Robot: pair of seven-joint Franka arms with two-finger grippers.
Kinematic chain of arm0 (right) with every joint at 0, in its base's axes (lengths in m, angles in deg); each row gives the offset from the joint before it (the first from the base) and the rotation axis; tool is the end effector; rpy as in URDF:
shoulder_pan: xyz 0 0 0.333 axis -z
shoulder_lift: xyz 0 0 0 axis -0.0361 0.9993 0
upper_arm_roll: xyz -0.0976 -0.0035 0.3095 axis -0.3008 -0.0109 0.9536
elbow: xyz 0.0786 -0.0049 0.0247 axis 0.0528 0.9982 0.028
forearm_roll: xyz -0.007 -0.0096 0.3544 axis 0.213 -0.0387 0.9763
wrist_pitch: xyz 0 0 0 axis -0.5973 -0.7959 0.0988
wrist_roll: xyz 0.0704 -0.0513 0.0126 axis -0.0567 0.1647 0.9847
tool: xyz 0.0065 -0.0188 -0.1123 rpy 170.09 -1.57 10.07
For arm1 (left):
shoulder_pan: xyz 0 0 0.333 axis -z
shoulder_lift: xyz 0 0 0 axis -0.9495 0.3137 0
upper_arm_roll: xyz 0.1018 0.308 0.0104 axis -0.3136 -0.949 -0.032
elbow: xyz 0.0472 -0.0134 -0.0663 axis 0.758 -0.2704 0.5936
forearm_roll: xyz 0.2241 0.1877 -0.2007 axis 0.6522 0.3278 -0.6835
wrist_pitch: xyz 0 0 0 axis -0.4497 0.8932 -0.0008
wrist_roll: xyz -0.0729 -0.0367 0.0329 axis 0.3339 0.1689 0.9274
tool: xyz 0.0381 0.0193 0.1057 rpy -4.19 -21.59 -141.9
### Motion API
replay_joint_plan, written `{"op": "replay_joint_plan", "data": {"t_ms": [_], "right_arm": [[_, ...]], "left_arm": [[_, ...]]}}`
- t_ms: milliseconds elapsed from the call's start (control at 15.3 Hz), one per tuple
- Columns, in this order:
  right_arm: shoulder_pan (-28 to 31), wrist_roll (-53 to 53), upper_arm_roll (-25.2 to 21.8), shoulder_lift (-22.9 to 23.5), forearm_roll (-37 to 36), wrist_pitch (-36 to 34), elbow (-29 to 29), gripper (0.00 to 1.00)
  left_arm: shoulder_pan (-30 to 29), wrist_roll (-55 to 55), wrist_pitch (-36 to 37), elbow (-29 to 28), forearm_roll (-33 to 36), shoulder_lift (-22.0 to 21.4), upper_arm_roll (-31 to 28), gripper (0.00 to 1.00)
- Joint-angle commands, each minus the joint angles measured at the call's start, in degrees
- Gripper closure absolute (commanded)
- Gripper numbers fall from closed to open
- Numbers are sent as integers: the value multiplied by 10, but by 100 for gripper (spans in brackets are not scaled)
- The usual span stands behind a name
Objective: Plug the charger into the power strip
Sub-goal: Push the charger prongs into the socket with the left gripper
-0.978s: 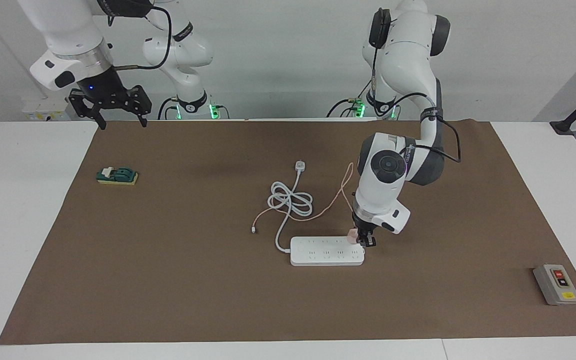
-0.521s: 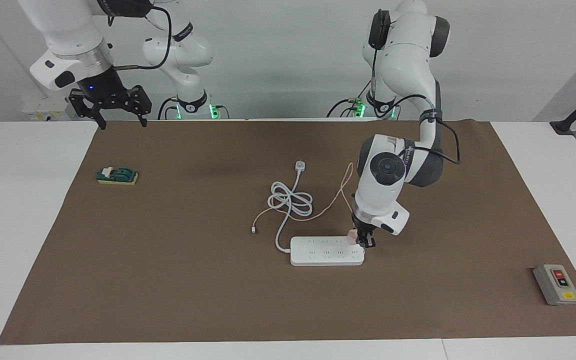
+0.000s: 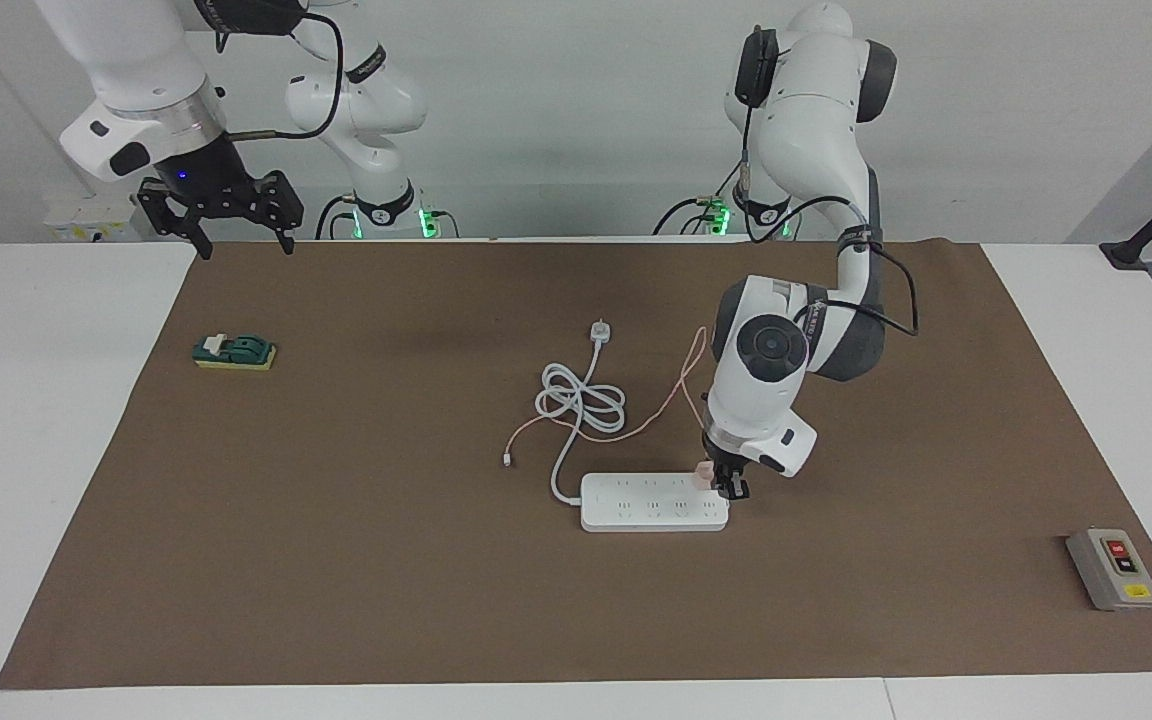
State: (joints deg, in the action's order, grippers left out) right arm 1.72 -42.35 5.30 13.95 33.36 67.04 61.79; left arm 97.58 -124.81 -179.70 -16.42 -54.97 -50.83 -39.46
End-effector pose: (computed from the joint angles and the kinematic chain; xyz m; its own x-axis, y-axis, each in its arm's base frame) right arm 0.4890 0.0000 0.6396 0.9968 0.0748 -0.0290 0.0754 -0.9970 0.0194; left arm 0.6342 -0.2770 0.3566 -0.0175 0.9989 0.0435 0.9989 0.0194 -0.0431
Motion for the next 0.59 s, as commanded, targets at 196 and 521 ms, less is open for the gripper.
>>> {"op": "replay_joint_plan", "data": {"t_ms": [196,521], "right_arm": [[7,-6,7,-13,3,-5,14,0],[7,-5,7,-13,3,-5,14,0]], "left_arm": [[6,3,-28,18,-5,53,-2,100],[8,4,-60,8,-3,52,-3,100]]}}
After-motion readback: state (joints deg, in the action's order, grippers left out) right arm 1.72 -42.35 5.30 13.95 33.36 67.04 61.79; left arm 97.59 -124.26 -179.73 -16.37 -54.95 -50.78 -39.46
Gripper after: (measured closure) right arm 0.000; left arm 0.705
